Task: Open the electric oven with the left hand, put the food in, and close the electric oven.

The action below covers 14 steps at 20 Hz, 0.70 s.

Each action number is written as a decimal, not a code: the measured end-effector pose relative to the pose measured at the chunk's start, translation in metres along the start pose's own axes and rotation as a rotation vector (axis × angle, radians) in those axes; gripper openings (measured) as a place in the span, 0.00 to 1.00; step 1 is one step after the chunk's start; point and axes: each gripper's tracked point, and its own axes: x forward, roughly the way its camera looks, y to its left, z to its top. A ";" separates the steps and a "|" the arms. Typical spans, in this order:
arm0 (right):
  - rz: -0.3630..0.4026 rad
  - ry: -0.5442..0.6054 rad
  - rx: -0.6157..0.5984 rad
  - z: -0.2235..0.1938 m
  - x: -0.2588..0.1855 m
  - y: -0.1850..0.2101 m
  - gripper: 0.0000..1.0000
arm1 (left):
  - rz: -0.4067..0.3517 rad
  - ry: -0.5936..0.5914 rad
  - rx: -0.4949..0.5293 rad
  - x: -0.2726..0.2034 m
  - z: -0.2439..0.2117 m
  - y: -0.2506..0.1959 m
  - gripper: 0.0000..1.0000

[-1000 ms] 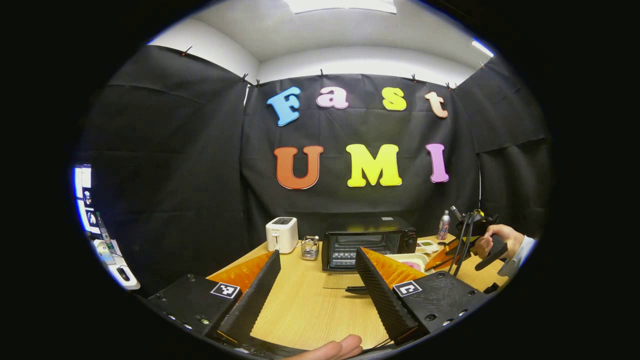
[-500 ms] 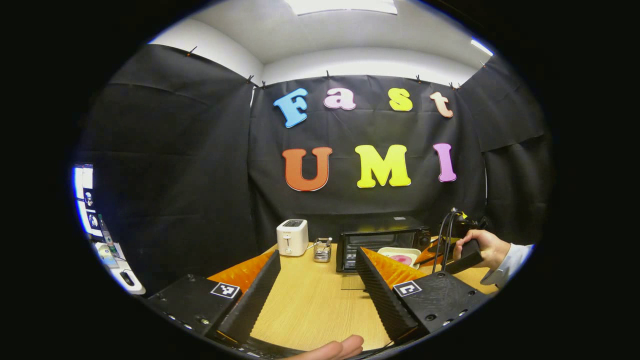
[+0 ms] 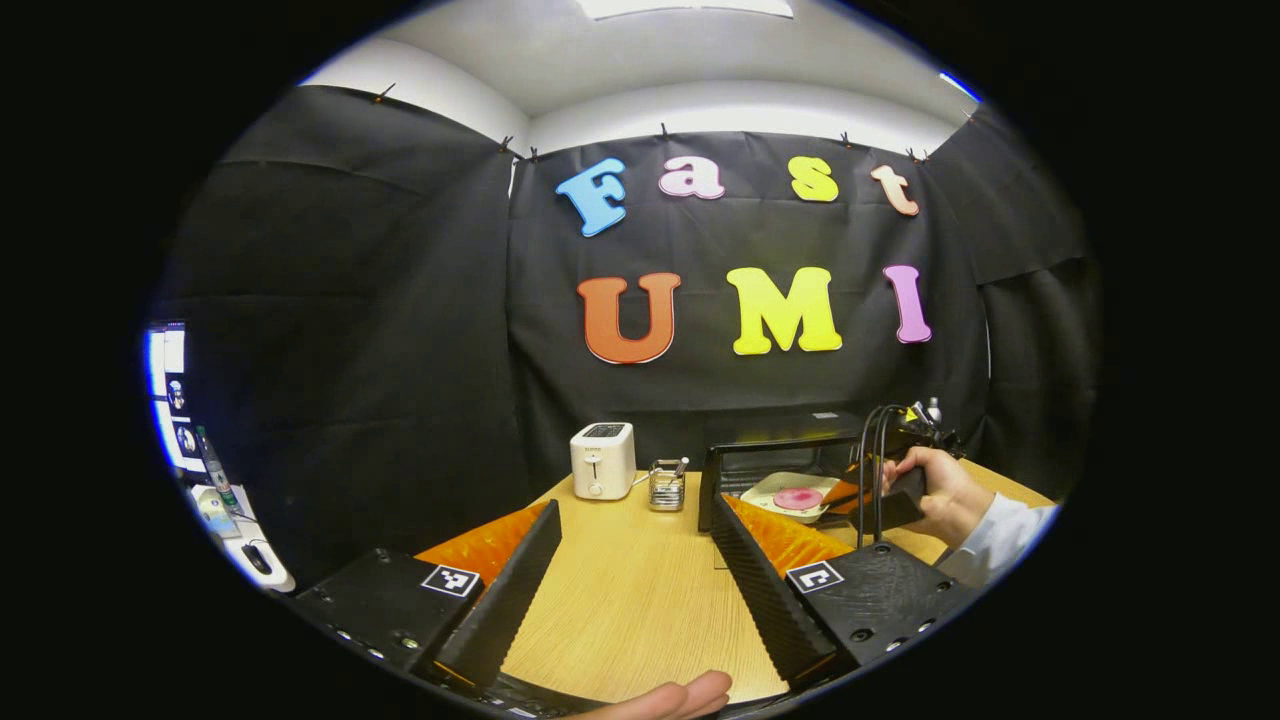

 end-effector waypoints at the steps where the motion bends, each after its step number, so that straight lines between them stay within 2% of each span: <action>1: 0.015 -0.028 0.024 0.002 0.006 0.004 0.03 | -0.010 0.007 -0.004 0.002 -0.001 0.000 0.96; 5: 0.053 -0.171 0.032 0.020 0.022 0.020 0.03 | 0.009 0.005 -0.004 0.010 -0.003 0.018 0.96; 7: 0.069 -0.227 0.035 0.025 0.032 0.026 0.07 | 0.018 0.006 -0.001 0.014 -0.006 0.027 0.96; 11: 0.092 -0.272 0.068 0.032 0.051 0.032 0.04 | 0.022 0.021 -0.033 0.017 -0.016 0.039 0.96; 12: 0.089 -0.287 0.062 0.034 0.055 0.032 0.08 | 0.013 0.023 -0.041 0.019 -0.017 0.039 0.96; 13: 0.076 -0.311 0.046 0.037 0.058 0.030 0.05 | 0.009 0.025 -0.047 0.019 -0.020 0.040 0.96; 14: 0.068 -0.328 0.030 0.039 0.060 0.029 0.08 | 0.006 0.025 -0.048 0.020 -0.022 0.042 0.96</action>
